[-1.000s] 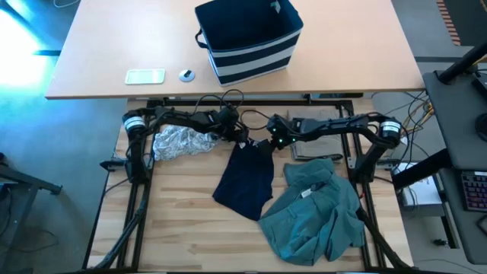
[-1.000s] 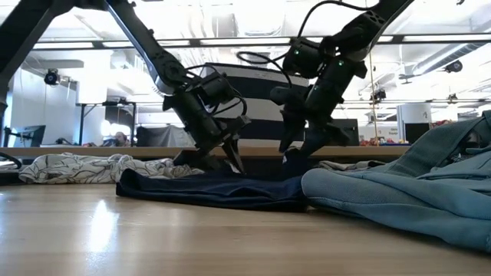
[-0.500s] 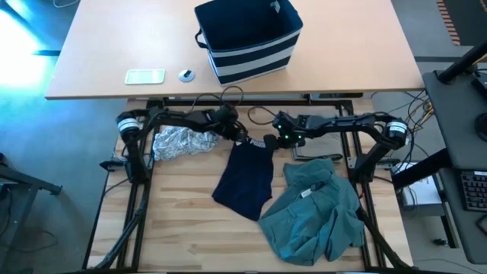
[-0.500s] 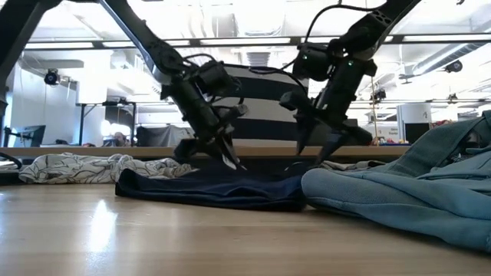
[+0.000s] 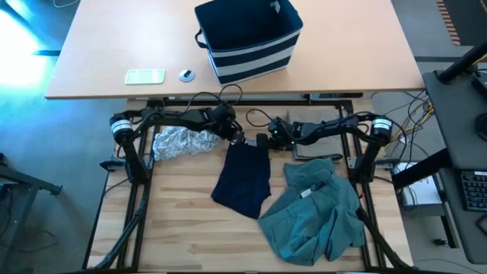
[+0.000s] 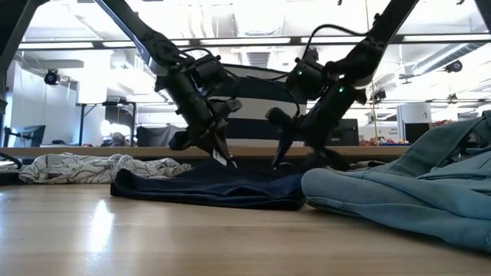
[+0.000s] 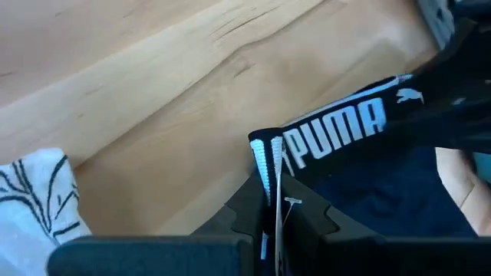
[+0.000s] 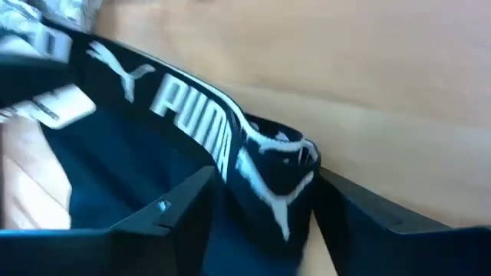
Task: Fold Laundry from Bin
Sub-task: Fold the blue boxer
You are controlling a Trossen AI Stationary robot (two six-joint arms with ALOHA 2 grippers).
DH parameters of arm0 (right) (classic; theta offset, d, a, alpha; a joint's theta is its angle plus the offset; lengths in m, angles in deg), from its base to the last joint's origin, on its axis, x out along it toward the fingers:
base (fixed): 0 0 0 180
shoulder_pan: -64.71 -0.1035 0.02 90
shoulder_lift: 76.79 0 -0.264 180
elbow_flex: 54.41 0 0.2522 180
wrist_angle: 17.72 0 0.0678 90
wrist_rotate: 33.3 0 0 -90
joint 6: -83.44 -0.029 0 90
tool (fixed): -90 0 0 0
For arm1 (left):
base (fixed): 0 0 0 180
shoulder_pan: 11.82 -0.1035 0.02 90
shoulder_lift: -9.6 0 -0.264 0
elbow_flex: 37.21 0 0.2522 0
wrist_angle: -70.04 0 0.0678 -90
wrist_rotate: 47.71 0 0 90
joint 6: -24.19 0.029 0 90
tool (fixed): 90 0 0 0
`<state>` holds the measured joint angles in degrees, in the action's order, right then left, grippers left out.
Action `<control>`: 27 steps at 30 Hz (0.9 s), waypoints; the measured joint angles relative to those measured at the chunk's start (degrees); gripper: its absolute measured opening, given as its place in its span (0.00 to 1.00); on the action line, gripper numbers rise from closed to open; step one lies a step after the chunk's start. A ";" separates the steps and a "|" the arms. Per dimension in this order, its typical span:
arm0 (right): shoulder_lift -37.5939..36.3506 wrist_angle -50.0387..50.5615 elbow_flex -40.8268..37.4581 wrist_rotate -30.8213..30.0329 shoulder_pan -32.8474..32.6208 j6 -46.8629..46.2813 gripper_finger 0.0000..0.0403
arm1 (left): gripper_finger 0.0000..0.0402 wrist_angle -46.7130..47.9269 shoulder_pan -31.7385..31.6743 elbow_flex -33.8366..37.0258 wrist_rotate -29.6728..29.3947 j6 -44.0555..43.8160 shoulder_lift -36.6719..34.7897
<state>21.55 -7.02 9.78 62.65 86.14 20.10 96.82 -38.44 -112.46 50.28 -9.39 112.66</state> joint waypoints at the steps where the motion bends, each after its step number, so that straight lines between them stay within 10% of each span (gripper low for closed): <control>1: 0.52 -1.19 0.03 -0.24 0.19 0.04 0.48 | 0.04 0.08 -0.11 0.10 -0.02 -0.11 0.00; 9: 0.90 -5.09 0.03 -1.75 3.32 9.70 0.06 | 0.04 -1.95 -3.39 0.26 0.03 0.83 -0.86; 18: -4.21 -6.13 3.30 -1.50 5.62 38.40 0.04 | 0.04 -2.69 -5.51 0.29 0.03 16.28 -9.48; 27: -13.12 1.05 3.09 -2.02 -6.28 54.00 0.03 | 0.04 -1.03 -1.62 7.98 3.76 23.22 -21.74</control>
<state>8.43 -5.97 12.87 60.62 79.87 74.10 95.79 -40.06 -104.47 54.04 13.82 90.93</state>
